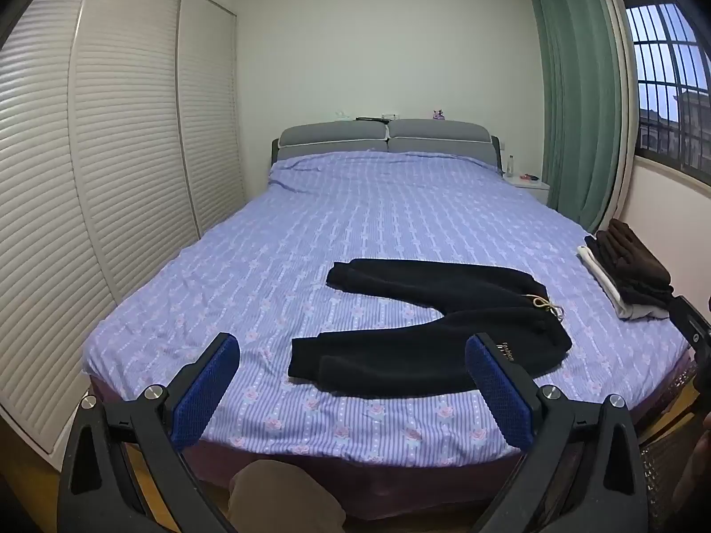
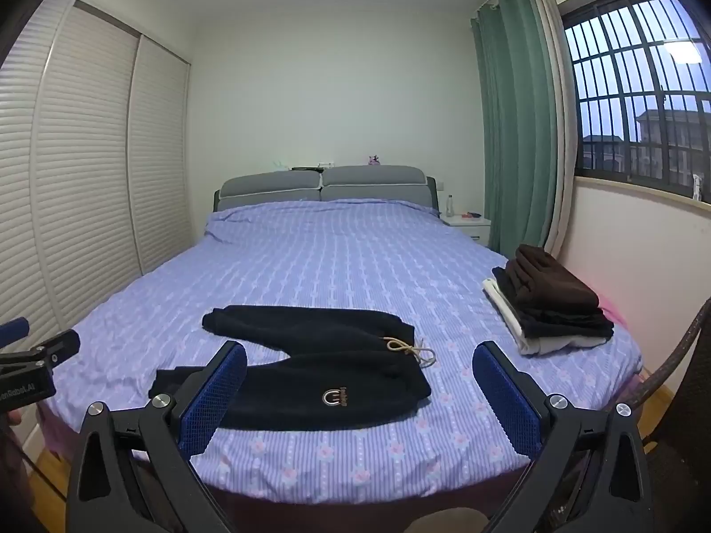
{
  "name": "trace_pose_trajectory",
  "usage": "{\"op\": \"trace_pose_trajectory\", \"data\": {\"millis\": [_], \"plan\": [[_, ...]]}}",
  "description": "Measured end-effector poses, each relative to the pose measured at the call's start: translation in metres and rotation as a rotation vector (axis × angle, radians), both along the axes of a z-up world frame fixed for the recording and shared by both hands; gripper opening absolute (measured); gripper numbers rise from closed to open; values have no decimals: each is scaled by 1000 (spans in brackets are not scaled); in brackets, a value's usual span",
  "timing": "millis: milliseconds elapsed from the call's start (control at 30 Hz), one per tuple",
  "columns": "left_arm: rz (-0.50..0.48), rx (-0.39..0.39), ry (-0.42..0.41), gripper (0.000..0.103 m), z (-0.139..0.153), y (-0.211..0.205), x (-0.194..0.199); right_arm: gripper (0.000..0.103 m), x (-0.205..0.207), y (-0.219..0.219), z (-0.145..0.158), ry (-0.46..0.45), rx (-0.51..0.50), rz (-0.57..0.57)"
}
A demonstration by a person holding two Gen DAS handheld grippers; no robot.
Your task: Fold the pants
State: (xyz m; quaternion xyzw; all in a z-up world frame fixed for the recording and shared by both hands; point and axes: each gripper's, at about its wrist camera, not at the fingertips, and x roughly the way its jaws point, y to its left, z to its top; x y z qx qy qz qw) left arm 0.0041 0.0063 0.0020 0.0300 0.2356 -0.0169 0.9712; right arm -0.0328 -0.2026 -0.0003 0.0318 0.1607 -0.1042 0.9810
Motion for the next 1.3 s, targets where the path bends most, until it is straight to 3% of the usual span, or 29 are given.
{"op": "trace_pose_trajectory", "data": {"millis": [1300], "plan": [[-20, 34, 1, 103, 1, -9, 7, 103, 3, -5, 1, -1, 8, -14]]}}
